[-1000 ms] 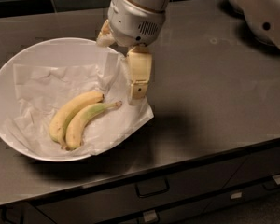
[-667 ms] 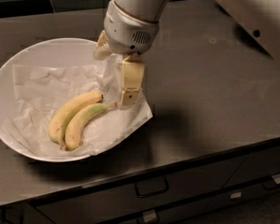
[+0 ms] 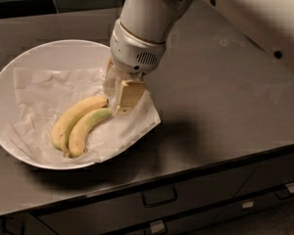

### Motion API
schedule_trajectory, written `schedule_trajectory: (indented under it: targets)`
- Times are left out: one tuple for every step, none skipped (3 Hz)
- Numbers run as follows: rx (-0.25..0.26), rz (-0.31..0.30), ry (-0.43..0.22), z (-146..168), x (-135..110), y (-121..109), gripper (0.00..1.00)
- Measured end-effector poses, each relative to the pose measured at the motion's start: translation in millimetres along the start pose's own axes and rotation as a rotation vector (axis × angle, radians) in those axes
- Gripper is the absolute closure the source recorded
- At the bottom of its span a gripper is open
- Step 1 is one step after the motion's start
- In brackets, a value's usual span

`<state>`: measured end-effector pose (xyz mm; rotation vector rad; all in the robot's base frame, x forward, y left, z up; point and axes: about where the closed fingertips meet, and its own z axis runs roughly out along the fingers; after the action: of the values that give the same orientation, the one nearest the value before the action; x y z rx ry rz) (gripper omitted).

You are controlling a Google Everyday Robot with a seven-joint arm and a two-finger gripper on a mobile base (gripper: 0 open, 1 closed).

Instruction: Pick banana from white bowl

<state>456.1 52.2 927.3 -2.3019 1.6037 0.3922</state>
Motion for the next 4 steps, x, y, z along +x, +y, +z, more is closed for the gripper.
schedule_trajectory:
  targets:
    - [-0.015,0.011,0.003,12,2,1,0.48]
    - [-0.04,0.001,0.006,25,0,-4,0.48]
    - [-0.056,-0.022,0.01,34,-3,-12,0.47]
    - [-0.061,-0.044,0.015,39,-7,-19,0.47]
